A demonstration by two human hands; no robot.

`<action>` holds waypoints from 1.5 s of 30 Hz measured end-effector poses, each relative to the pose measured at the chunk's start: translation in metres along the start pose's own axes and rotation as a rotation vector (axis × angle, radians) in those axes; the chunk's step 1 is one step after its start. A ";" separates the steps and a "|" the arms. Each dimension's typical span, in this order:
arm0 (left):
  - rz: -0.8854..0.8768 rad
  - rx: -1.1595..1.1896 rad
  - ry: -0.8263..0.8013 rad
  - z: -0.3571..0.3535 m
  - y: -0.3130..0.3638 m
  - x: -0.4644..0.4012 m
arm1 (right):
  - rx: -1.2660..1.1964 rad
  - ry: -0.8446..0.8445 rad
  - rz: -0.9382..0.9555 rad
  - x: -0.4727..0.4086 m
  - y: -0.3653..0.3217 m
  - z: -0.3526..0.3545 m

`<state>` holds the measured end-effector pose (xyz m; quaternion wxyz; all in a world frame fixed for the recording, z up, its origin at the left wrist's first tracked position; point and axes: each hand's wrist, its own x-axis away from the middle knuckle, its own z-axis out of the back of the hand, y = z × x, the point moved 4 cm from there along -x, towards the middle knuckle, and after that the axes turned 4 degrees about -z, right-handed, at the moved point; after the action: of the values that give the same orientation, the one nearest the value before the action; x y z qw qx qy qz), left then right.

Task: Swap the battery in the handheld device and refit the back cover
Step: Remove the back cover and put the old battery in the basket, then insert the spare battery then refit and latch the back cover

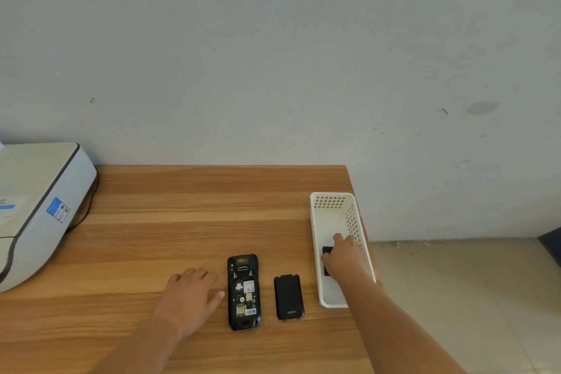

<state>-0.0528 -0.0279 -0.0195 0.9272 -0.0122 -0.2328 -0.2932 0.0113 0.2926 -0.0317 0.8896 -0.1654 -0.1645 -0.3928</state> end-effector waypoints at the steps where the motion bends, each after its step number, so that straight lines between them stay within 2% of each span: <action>1: -0.003 0.002 0.008 0.003 0.001 0.001 | -0.025 0.022 0.003 0.002 -0.002 0.007; 5: -0.019 -0.006 0.032 0.023 0.006 0.005 | -0.066 0.136 0.087 0.015 -0.018 0.036; 9: -0.029 -0.006 0.050 0.040 0.008 0.009 | 0.050 0.219 0.211 0.037 -0.048 0.052; 14: -0.030 -0.003 0.066 0.045 0.003 0.012 | 0.121 0.199 0.360 0.066 -0.083 0.036; 20: -0.020 0.019 0.080 0.033 -0.010 0.014 | 0.173 0.081 0.458 0.090 -0.099 -0.008; 28: -0.004 0.063 0.058 0.010 -0.024 0.020 | 0.203 -0.037 0.489 0.112 -0.101 -0.056; 39: 0.111 0.063 0.026 -0.007 -0.079 0.028 | 0.187 -0.048 0.451 0.106 -0.094 -0.059; 45: 0.046 0.038 -0.084 -0.032 -0.088 0.032 | 0.210 -0.078 0.443 0.107 -0.091 -0.070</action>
<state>-0.0647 -0.1228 -0.0445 0.9231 -0.0122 -0.2769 -0.2667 0.0225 0.1359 -0.0340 0.9592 -0.1192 -0.1982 -0.1626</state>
